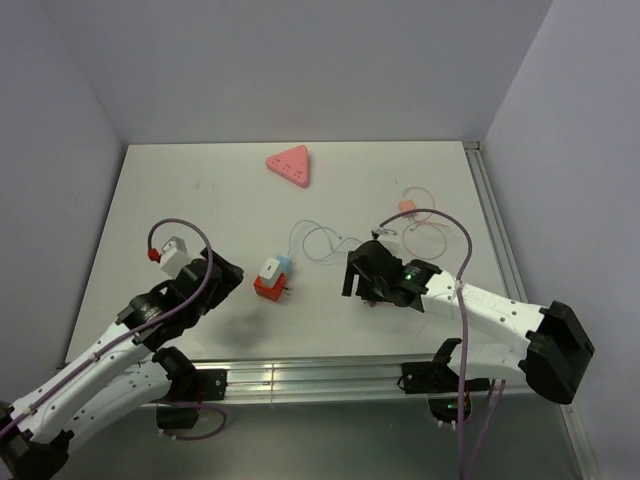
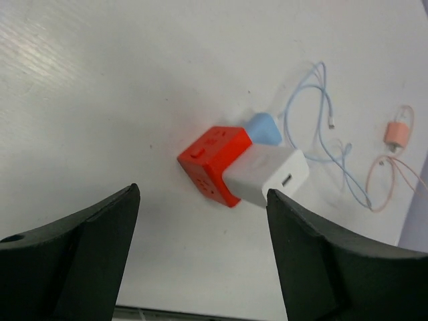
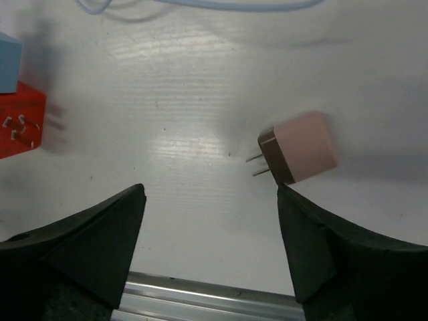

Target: Insert the plug

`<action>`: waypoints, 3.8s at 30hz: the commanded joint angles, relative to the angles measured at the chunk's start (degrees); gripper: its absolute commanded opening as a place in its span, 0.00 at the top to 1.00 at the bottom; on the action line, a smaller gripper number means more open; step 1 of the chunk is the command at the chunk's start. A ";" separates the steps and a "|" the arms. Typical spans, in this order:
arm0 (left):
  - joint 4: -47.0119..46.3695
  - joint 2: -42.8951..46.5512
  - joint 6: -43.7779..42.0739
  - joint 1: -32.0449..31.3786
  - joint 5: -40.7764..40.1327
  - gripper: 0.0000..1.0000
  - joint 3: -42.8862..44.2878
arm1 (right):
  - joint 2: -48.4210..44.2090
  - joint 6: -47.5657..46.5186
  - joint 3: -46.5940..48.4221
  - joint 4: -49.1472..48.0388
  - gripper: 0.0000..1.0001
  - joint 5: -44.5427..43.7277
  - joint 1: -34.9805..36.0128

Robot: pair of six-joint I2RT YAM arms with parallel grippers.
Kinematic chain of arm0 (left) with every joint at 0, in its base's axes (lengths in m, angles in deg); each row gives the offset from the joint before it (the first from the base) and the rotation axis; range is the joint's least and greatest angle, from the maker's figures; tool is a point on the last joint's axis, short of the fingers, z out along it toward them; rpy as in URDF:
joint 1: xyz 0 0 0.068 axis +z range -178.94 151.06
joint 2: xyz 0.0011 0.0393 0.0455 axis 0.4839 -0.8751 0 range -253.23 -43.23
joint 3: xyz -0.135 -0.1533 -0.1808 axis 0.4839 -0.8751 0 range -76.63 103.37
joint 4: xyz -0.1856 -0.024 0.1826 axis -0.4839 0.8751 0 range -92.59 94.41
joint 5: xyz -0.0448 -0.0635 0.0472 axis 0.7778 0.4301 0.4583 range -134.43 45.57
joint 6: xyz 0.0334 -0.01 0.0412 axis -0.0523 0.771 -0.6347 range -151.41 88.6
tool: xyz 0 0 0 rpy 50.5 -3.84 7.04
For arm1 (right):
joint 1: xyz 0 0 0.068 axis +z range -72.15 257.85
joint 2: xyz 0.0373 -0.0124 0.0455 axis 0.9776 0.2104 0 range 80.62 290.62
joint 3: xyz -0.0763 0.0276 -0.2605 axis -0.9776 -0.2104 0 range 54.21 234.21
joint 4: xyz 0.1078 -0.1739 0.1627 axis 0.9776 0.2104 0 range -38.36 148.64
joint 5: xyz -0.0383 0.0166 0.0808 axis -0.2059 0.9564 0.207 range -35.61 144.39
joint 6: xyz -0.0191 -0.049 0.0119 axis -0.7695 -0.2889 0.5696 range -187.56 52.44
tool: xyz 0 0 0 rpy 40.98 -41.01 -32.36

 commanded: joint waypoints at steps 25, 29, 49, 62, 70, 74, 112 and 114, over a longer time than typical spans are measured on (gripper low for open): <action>-33.38 -23.94 -10.01 8.07 17.75 0.90 -9.79 | 32.61 8.73 16.07 -28.54 0.73 24.56 2.88; -36.62 -24.99 -10.71 7.98 20.64 0.92 -11.37 | 35.95 5.57 20.55 -24.95 0.73 23.60 2.88; -52.20 -23.09 -7.03 3.85 35.51 0.99 -20.16 | 36.86 -27.13 37.27 -8.06 0.21 25.72 -8.98; -23.88 12.09 -13.00 2.71 28.37 0.28 -13.84 | 0.47 -11.84 0.01 -2.70 0.00 12.87 -8.80; -29.34 7.52 -13.35 2.71 36.90 0.33 -12.61 | 2.12 -10.61 -2.02 0.12 0.00 5.31 -8.98; -26.88 9.54 -13.79 2.80 35.95 0.32 -11.47 | 4.76 -9.90 -3.16 -0.49 0.03 3.90 -8.89; -46.74 -7.15 -10.89 1.13 58.71 0.35 -11.46 | -5.79 -12.45 0.52 -24.15 1.00 11.29 17.29; -46.48 -7.33 -10.80 0.86 58.44 0.36 -11.46 | -5.79 -12.54 0.79 -24.49 1.00 10.32 18.00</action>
